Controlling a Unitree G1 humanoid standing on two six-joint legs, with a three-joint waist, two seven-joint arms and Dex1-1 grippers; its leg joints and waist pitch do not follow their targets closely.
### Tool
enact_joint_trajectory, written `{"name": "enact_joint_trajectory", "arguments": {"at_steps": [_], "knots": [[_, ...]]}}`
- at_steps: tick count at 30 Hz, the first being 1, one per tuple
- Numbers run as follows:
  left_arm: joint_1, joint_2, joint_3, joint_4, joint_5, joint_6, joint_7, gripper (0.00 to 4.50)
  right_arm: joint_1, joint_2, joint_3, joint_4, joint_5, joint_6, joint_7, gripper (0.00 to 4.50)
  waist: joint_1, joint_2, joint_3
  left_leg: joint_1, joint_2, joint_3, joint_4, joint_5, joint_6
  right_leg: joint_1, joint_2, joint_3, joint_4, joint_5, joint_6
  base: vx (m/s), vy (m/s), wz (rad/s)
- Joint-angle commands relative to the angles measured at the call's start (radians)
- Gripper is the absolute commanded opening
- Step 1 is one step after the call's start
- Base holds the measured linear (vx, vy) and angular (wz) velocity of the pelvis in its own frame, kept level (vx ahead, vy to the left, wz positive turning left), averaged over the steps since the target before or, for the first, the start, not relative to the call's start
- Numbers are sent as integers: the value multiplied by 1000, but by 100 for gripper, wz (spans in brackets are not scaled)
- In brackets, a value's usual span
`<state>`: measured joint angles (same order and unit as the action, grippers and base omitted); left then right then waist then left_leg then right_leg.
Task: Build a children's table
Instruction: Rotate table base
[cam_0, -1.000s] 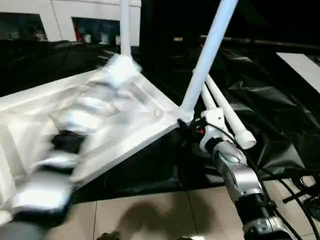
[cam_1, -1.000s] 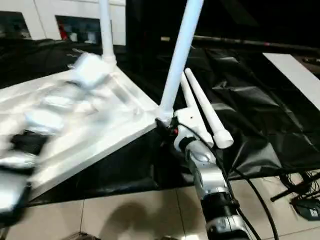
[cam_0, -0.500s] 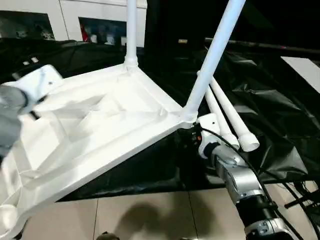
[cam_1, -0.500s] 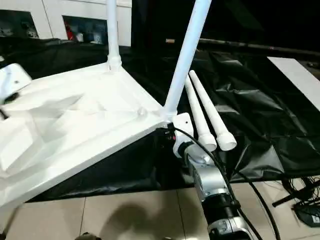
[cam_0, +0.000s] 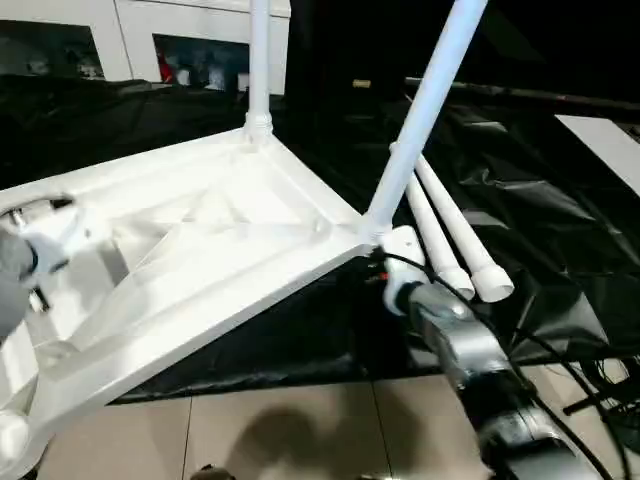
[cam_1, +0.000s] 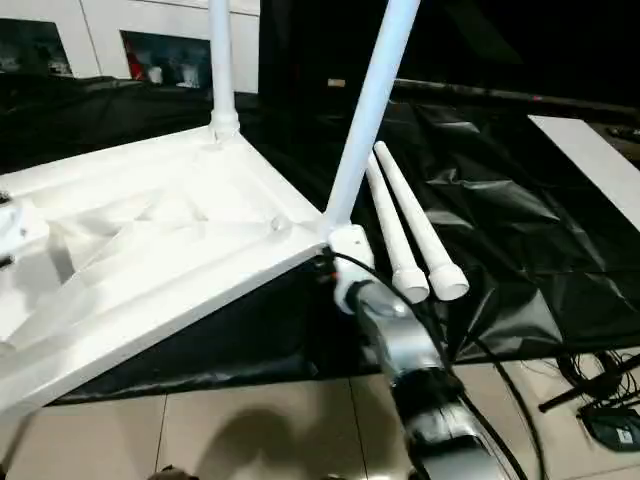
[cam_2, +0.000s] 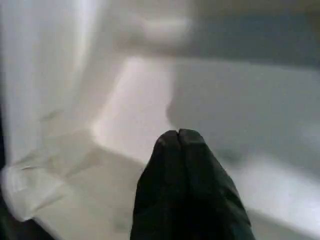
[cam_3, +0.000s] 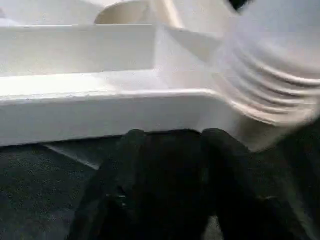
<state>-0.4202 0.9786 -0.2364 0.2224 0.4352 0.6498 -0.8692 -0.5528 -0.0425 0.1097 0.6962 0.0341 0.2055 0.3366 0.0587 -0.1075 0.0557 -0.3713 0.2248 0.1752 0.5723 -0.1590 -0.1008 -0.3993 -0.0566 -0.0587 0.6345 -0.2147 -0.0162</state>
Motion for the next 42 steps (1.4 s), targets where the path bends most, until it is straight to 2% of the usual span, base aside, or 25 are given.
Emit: {"name": "enact_joint_trajectory", "arguments": {"at_steps": [1,3,5,7,9,10,11,13,18,23,26,29,30,31,32,33,34,35,36,37,38,39,40,41,42], "knots": [[8,-15,-10,-7,-21,-20,-18,0,-31,2,-3,58,-6,-20,3,138,-1,32,-63,23,8,3,-59,-136,-42,44,-66,51,-55,10,-200,0,0,0],[14,-22,-9,-21,-37,-22,-28,0,-51,11,-2,93,-6,-28,4,133,-3,32,-63,22,8,3,-60,-143,-46,45,-65,51,-56,1,-198,0,0,0],[27,-45,-7,-95,-95,-15,-82,0,-98,39,0,183,-8,-46,9,106,-2,25,-61,22,9,3,-61,-161,-49,45,-68,51,-59,-36,-195,0,0,0],[32,-53,-9,-124,-119,-20,-109,0,-115,52,-3,218,-6,-53,13,95,-1,28,-59,24,12,2,-61,-187,-55,40,-70,52,-62,-75,-196,0,0,0],[35,-54,-13,-142,-131,-36,-127,0,-127,61,-4,242,-7,-58,15,75,-2,25,-58,21,11,2,-61,-201,-59,40,-71,53,-63,-102,-189,0,0,0],[42,-63,-7,-162,-166,-45,-164,0,-148,74,-7,286,-8,-73,18,62,-5,18,-59,19,10,3,-60,-208,-60,39,-69,53,-63,-113,-182,0,0,0],[43,-65,-7,-164,-171,-46,-170,0,-151,76,-7,292,-9,-75,19,62,-4,22,-58,21,10,1,-61,-217,-64,38,-72,53,-64,-140,-177,0,0,0],[55,-79,-8,-214,-234,-79,-228,0,-173,89,-7,342,-15,-98,19,37,-5,18,-56,22,12,0,-61,-239,-68,34,-73,53,-66,-177,-172,0,0,0],[56,-96,-10,-246,-279,-89,-261,0,-183,94,-10,360,-15,-107,26,4,-6,19,-59,21,11,1,-61,-223,-74,34,-66,52,-60,-127,-171,0,0,0],[29,-144,-23,-251,-316,-147,-283,0,-202,97,-15,397,-18,-131,33,4,-10,18,-60,21,12,0,-60,-246,-84,34,-67,52,-61,-137,-168,0,0,0],[-5,-179,-40,-218,-311,-198,-272,0,-209,95,-16,412,-20,-144,34,4,-6,18,-62,21,11,1,-58,-229,-82,36,-65,52,-58,-102,-172,0,0,0],[-60,-230,-65,-140,-270,-252,-209,0,-215,85,-22,416,-18,-158,35,4,-5,20,-63,19,10,0,-58,-234,-83,39,-66,52,-59,-113,-171,0,0,0],[-88,-257,-77,-104,-257,-272,-184,0,-216,79,-25,416,-17,-165,37,4,-1,22,-64,26,11,2,-56,-233,-82,34,-66,52,-59,-102,-173,0,0,0],[-126,-295,-94,-53,-237,-290,-150,0,-214,66,-26,404,-17,-170,43,4,1,26,-66,23,10,1,-56,-223,-83,38,-65,51,-58,-90,-173,0,0,0],[-136,-304,-99,-36,-230,-296,-141,0,-213,62,-27,401,-17,-171,46,4,3,25,-65,27,10,3,-55,-228,-81,33,-63,51,-61,-92,-173,0,0,0],[-164,-328,-112,6,-212,-312,-118,0,-211,51,-29,391,-18,-175,53,4,4,24,-63,26,9,3,-55,-245,-80,33,-64,50,-64,-111,-172,0,0,0],[-192,-351,-125,53,-192,-330,-94,0,-209,40,-31,381,-17,-177,62,4,5,23,-65,20,11,-1,-56,-250,-83,40,-69,50,-62,-129,-170,0,0,0],[-221,-373,-138,108,-169,-350,-62,0,-203,27,-34,359,-14,-173,73,4,6,28,-64,19,9,-2,-57,-251,-81,41,-66,49,-66,-138,-164,0,0,0],[-242,-387,-146,149,-153,-368,-40,0,-199,19,-36,345,-11,-170,81,4,6,25,-66,22,13,-3,-55,-258,-82,39,-70,49,-64,-133,-166,0,0,0],[-278,-414,-156,225,-133,-390,5,0,-180,-1,-29,299,-8,-160,122,4,5,26,-63,16,7,-3,-55,-256,-74,42,-65,48,-71,-143,-157,0,0,0],[-311,-435,-168,292,-111,-410,47,0,-158,-19,-20,250,-4,-149,167,4,9,31,-67,21,10,-4,-52,-253,-75,42,-70,49,-66,-131,-161,0,0,0],[-334,-449,-176,338,-97,-421,77,0,-139,-33,-10,207,0,-140,209,4,7,22,-66,11,5,-4,-51,-230,-56,50,-65,49,-69,-113,-155,0,0,0],[-365,-476,-172,406,-89,-431,128,0,-105,-57,10,130,14,-122,285,4,14,24,-69,15,8,-4,-49,-211,-50,51,-69,50,-65,-90,-157,0,0,0],[-365,-476,-172,406,-89,-431,128,0,-105,-57,10,130,14,-122,285,4,9,28,-68,7,4,-3,-49,-186,-37,57,-65,49,-66,-52,-158,0,0,0],[-423,-525,-162,521,-81,-450,224,0,-24,-120,55,-65,66,-54,444,4,14,36,-72,10,9,-7,-48,-174,-40,56,-72,48,-59,-31,-166,0,0,0]]}}
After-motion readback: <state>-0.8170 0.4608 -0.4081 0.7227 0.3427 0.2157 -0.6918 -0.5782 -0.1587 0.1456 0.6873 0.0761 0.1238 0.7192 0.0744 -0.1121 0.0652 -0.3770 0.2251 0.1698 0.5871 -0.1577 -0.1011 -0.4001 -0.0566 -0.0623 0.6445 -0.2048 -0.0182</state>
